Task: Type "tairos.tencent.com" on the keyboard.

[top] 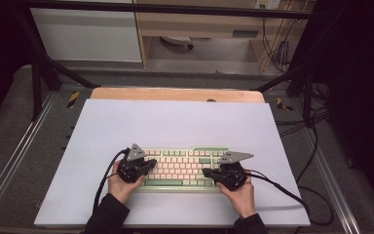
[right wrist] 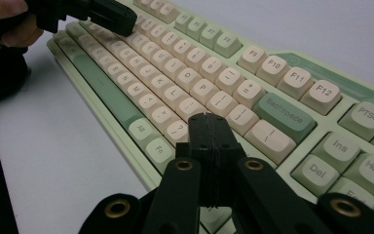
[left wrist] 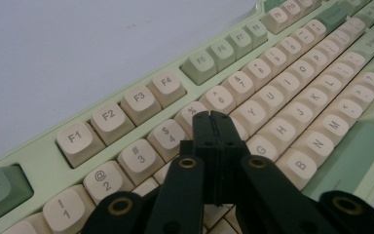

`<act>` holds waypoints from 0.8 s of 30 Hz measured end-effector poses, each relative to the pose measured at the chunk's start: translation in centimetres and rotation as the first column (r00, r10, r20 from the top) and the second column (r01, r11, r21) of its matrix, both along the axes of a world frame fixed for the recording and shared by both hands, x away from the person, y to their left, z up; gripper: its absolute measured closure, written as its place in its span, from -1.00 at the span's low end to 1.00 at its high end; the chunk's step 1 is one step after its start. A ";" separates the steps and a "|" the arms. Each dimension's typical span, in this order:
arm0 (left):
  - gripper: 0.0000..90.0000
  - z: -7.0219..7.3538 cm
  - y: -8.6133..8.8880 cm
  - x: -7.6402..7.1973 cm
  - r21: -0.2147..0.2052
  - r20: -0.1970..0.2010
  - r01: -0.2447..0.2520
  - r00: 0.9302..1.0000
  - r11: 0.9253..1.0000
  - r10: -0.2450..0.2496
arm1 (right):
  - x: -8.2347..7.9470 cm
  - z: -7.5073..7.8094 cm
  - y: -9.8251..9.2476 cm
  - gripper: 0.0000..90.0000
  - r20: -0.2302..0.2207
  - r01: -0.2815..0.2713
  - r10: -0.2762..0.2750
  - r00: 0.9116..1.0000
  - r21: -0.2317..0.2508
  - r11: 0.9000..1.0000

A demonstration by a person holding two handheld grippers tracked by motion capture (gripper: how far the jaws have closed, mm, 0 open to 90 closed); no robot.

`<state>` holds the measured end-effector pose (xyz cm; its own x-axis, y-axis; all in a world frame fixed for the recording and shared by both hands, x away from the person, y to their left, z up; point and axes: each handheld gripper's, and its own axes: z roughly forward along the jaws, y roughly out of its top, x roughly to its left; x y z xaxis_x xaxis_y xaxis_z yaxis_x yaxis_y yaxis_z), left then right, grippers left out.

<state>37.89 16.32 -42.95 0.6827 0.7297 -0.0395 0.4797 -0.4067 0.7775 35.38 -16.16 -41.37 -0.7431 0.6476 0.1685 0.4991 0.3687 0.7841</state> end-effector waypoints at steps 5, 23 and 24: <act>1.00 -0.1 0.0 0.0 0.003 0.000 0.005 1.000 1.000 -0.005 | 0.0 0.0 0.0 1.00 -0.002 0.000 0.000 1.000 0.000 1.000; 1.00 0.8 0.7 -0.8 -0.011 0.010 0.027 1.000 1.000 -0.027 | -0.1 0.0 0.0 1.00 0.002 -0.003 0.003 1.000 -0.001 1.000; 1.00 0.9 0.9 -0.9 -0.013 0.010 0.029 1.000 0.999 -0.029 | -0.1 0.0 0.0 1.00 0.001 -0.003 0.003 1.000 0.000 1.000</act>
<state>36.95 17.19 -42.06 0.7041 0.7089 -0.0424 0.4602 -0.4100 0.7875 35.29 -16.20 -41.38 -0.7450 0.6456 0.1678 0.4972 0.3697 0.7849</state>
